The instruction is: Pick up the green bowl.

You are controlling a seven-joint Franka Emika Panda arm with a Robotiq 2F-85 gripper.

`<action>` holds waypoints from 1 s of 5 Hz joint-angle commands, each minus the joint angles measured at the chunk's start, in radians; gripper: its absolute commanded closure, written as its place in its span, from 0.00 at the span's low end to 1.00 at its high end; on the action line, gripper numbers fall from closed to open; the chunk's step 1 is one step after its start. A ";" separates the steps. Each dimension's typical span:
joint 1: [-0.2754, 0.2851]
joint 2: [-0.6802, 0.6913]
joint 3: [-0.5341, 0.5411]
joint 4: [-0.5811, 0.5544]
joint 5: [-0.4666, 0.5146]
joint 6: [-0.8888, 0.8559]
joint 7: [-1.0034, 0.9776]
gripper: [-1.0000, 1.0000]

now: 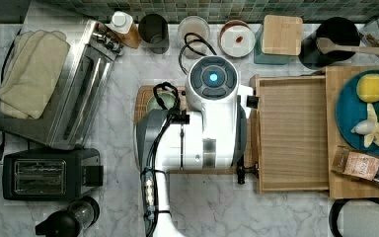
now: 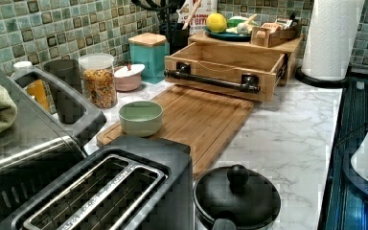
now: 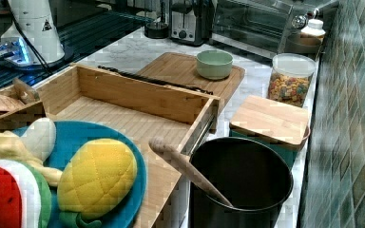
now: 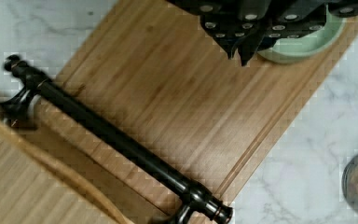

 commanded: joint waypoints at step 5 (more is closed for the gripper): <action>0.088 0.011 0.103 -0.121 0.016 0.221 0.364 0.00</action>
